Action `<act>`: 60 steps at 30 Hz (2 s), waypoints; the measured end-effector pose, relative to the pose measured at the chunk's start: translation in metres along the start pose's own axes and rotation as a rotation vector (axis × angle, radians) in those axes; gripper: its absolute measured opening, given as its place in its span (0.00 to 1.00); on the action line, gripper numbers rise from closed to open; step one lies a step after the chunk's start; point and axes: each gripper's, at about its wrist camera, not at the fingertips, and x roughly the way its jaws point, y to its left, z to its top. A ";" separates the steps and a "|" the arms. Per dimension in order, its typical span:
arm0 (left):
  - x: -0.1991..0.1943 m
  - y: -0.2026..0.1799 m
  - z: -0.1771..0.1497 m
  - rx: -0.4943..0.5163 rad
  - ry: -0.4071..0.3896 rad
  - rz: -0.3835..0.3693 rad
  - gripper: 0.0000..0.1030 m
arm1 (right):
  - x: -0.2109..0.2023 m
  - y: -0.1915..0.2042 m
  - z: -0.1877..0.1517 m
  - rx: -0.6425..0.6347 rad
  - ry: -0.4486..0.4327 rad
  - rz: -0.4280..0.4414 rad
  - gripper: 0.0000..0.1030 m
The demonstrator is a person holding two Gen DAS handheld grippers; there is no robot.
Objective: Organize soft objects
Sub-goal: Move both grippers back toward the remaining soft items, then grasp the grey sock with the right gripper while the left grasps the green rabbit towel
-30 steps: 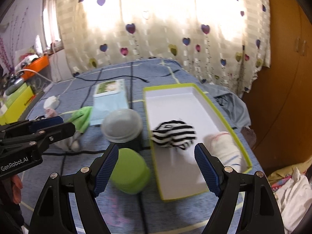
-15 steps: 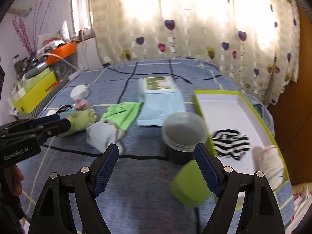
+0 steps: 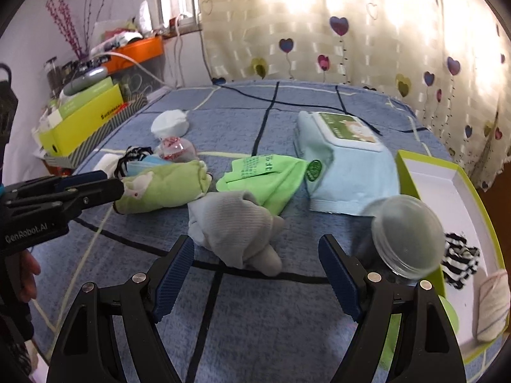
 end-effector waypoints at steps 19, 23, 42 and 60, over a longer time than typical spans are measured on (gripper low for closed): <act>0.030 0.002 0.000 0.027 0.085 -0.069 0.42 | 0.052 0.009 0.003 -0.028 0.113 0.043 0.82; 0.029 0.000 0.001 0.048 0.083 -0.063 0.42 | 0.050 0.007 0.002 -0.016 0.107 0.065 0.63; 0.044 -0.020 0.017 0.261 0.092 -0.015 0.60 | 0.021 -0.006 -0.007 0.017 0.070 0.039 0.22; 0.063 -0.038 0.002 0.361 0.175 -0.013 0.61 | 0.014 -0.014 -0.017 0.055 0.079 0.035 0.22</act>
